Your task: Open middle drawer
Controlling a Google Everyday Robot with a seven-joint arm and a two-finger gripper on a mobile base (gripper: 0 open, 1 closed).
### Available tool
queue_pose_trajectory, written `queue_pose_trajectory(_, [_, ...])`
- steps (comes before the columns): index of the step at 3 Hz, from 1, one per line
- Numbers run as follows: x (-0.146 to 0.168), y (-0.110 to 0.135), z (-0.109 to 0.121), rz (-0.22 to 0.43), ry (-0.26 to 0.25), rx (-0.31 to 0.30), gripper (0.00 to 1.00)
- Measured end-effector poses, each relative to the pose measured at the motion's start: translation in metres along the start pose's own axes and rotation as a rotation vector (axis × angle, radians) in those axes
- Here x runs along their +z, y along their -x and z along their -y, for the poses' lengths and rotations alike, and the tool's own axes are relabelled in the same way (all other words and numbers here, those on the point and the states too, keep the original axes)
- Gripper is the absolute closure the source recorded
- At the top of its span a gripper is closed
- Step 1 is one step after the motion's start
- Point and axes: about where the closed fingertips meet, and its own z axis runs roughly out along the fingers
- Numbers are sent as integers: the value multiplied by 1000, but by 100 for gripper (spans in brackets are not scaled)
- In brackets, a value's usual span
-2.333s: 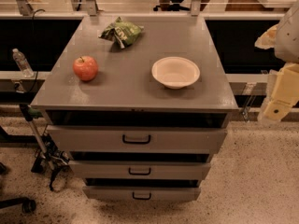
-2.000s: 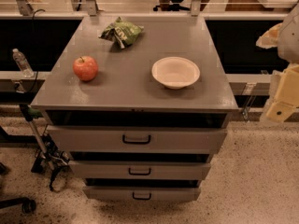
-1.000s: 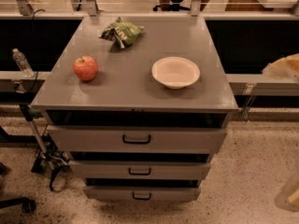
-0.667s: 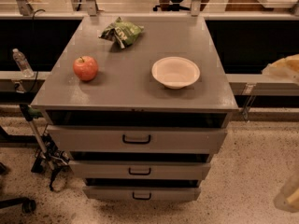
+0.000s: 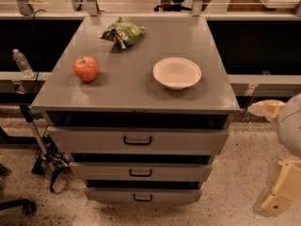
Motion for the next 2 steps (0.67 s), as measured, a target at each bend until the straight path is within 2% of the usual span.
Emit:
queue_pose_trajectory(1, [56, -21, 8, 20, 46, 26, 0])
queue_pose_trajectory(2, [110, -27, 3, 23, 87, 30, 0])
